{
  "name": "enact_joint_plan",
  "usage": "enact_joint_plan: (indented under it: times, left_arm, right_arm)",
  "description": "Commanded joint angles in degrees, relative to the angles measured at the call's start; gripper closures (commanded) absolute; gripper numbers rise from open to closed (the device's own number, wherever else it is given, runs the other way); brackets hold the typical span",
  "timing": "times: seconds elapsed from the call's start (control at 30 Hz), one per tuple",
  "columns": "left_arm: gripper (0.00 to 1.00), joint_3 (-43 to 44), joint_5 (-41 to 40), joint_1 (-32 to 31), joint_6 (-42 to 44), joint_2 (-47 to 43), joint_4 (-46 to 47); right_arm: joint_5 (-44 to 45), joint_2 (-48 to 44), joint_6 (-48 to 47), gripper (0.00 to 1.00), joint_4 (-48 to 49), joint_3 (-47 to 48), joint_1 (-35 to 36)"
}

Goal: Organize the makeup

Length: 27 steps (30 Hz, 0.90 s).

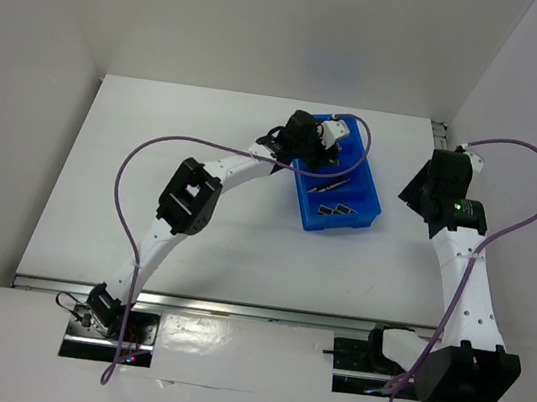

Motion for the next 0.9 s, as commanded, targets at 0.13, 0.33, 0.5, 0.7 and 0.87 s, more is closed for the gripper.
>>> enact_joint_plan:
  times: [0.13,0.33,0.5,0.7,0.87]
  left_arm:
    - [0.41,-0.01,-0.31,-0.31,0.20,-5.02,1.78]
    - [0.11,4.21,0.39,-0.84,-2.53,-5.55,3.54]
    - [0.09,7.28,2.41,-1.45,-4.46,-8.26,5.30]
    - [0.08,3.27,0.15,-2.50,-8.06,-16.17,9.68]
    - [0.01,-1.41,-10.57,-2.51,-15.35,-25.75,2.96]
  right_arm:
    - [0.95,-0.48,-0.69,0.47,1.23,-0.34,-0.39]
    - [0.42,-1.01,-0.69,0.47,1.23,0.19,-0.39]
    - [-0.11,-1.53,-0.69,0.47,1.23,0.71,-0.39]
    - [-1.95,-2.06,-0.69,0.47,1.23,1.24,-0.39]
    - [-4.24,-2.06,-0.69,0.27,-0.34,2.38,-0.39]
